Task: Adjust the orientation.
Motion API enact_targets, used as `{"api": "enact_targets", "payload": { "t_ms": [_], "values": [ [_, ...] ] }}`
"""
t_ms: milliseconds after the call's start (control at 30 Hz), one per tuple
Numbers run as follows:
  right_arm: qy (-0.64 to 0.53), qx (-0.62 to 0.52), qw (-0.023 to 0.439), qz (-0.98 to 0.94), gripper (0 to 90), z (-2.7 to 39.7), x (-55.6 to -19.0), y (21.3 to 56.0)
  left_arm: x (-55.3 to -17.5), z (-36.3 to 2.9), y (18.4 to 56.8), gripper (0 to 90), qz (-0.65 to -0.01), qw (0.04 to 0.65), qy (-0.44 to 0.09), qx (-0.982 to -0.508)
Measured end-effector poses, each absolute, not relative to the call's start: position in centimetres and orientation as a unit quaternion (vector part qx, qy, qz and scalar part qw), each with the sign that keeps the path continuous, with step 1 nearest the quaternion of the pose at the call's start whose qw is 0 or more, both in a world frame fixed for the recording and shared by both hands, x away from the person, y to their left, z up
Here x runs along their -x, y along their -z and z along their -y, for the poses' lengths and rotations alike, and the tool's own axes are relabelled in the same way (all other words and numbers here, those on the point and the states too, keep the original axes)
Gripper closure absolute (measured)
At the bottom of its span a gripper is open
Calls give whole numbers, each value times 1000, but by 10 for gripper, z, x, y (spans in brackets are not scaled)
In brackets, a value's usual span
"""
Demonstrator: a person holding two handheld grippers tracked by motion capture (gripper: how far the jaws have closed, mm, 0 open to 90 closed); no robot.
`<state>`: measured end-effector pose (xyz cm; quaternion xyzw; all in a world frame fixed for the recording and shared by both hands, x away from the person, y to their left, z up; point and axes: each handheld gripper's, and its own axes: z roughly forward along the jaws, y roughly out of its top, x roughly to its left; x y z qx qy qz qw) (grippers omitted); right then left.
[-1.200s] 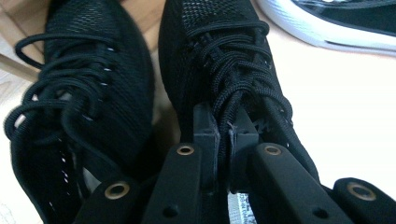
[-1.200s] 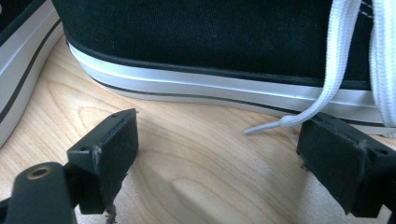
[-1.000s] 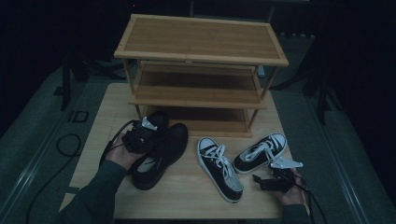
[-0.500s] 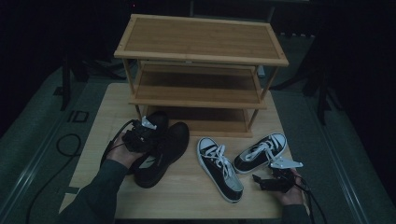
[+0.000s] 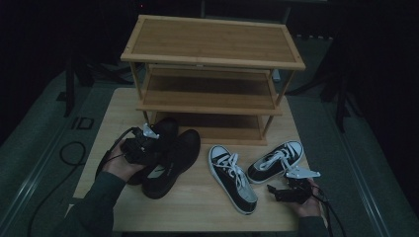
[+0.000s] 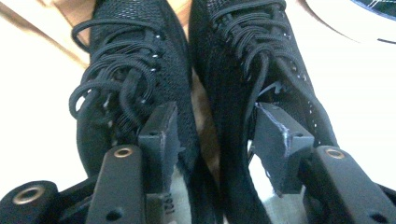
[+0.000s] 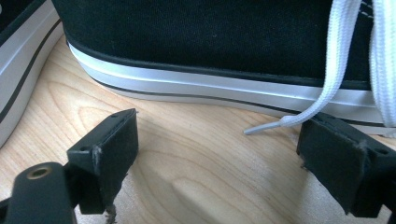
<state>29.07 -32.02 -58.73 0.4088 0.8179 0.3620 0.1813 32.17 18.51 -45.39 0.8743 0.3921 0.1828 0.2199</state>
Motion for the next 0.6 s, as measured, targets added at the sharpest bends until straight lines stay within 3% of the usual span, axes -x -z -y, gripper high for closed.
{"api": "enact_targets", "payload": {
  "t_ms": [333, 600],
  "values": [
    [-362, -409, 181, -818, 123, 320, -291, 587, -322, -198, 454, 320, -430, 207, -202, -855],
    [-361, -409, 183, -818, 124, 320, -290, 587, -327, -204, 458, 282, -447, 201, -181, -853]
  ]
}}
